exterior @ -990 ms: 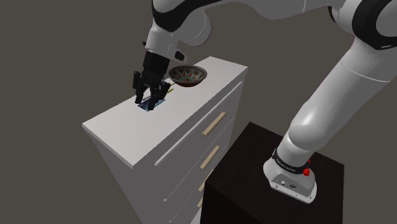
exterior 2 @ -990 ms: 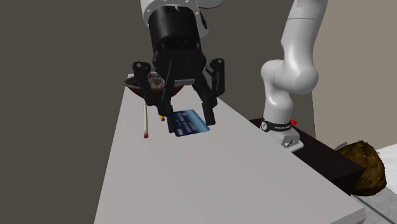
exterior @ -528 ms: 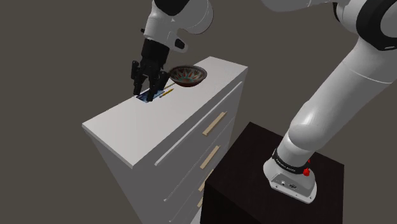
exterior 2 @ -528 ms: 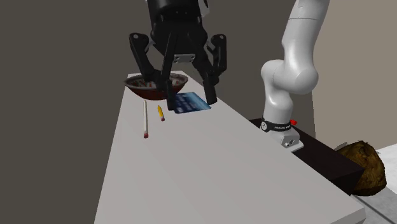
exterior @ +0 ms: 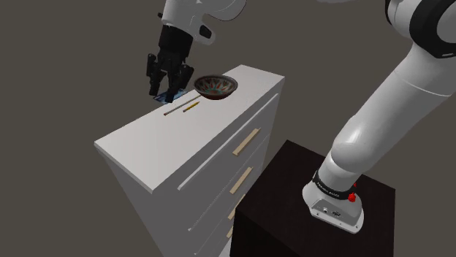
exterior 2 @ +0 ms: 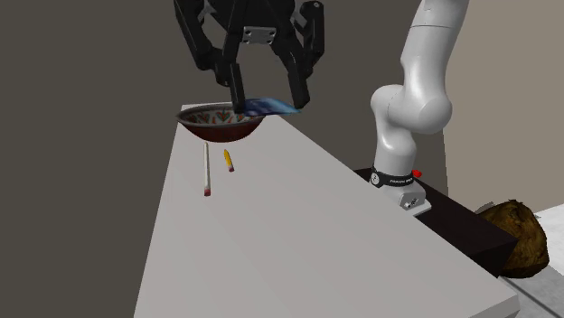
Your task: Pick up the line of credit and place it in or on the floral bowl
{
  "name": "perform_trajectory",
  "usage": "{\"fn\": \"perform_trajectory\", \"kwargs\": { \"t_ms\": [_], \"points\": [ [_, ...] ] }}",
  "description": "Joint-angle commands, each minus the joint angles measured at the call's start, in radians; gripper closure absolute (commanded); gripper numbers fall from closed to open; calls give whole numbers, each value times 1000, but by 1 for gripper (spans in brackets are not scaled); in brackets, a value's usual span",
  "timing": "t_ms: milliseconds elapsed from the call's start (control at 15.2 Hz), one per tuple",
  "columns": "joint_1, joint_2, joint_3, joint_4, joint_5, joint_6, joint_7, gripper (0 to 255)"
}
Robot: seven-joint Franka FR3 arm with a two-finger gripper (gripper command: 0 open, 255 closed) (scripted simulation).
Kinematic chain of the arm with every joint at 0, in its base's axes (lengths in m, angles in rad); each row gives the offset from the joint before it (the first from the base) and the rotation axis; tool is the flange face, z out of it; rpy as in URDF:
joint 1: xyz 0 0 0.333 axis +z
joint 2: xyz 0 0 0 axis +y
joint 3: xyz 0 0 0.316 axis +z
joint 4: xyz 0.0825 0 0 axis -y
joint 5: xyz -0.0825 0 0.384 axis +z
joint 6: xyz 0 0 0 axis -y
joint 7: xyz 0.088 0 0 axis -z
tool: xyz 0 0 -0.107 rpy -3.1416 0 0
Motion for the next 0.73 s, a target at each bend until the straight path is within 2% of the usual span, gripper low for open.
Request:
{"fn": "perform_trajectory", "kwargs": {
  "t_ms": [0,132,660],
  "points": [
    [-1,1,-2,28,-6,-23,15,255],
    [-2,2,-3,41,-8,-34,22,255],
    [-86,-29,-134,41,-19,-180,-136,255]
  ]
}}
